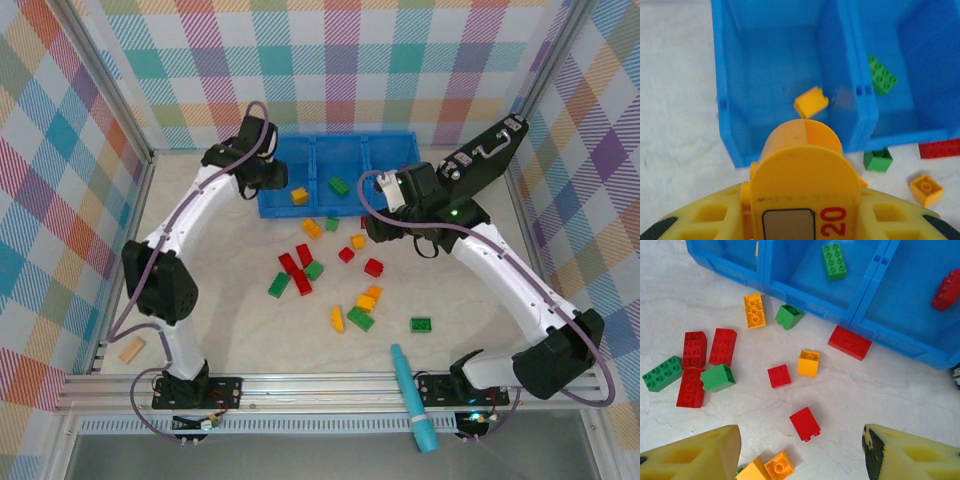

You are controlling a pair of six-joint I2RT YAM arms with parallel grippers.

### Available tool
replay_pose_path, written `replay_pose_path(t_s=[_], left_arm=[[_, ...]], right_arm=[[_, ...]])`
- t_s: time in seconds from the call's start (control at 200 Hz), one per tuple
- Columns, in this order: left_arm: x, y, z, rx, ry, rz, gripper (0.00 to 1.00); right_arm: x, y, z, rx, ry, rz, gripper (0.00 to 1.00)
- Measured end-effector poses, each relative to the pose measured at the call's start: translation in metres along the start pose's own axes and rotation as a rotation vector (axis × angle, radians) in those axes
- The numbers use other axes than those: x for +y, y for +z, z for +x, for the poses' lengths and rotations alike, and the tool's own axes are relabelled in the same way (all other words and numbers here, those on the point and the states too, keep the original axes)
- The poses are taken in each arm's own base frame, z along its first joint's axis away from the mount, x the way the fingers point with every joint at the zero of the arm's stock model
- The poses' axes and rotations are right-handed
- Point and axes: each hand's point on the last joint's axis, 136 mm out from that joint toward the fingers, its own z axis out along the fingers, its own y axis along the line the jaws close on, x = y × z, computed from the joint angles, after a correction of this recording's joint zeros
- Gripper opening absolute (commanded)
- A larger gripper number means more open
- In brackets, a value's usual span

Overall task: Sort the legos into containers by color
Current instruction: Place the lego in the container.

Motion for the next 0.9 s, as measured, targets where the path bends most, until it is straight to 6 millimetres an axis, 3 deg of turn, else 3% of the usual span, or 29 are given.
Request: replay_pose_path(t_s=[0.12, 0.27, 0.41, 0.57, 0.9], left_arm=[[-0.001, 0.033, -0.012, 0.020, 0.032, -0.016, 0.34], [0.010, 0.079, -0.007, 0.080, 0.041, -0.047, 0.35], [0.021, 0.105, -0.014, 0.088, 0.029, -0.064, 0.37], [0.027, 0.119, -0.036, 0.043, 0.025, -0.065, 0.41], [0.028, 0.130, -0.033, 0.056, 0.046, -0.065, 0.62]], right_arm=[[0.001, 0.000, 0.000, 0.001, 0.016, -0.008, 0.66], [0.003, -0.004, 0.000, -0.009, 0.037, -0.015, 0.66], [0.003, -0.010, 0.002, -0.018, 0.063, -0.016, 0.66], [0.002, -0.014, 0.016, -0.008, 0.095, -0.015, 0.66], [0.002, -0.017, 0.021, -0.004, 0.118, -0.014, 0.67]])
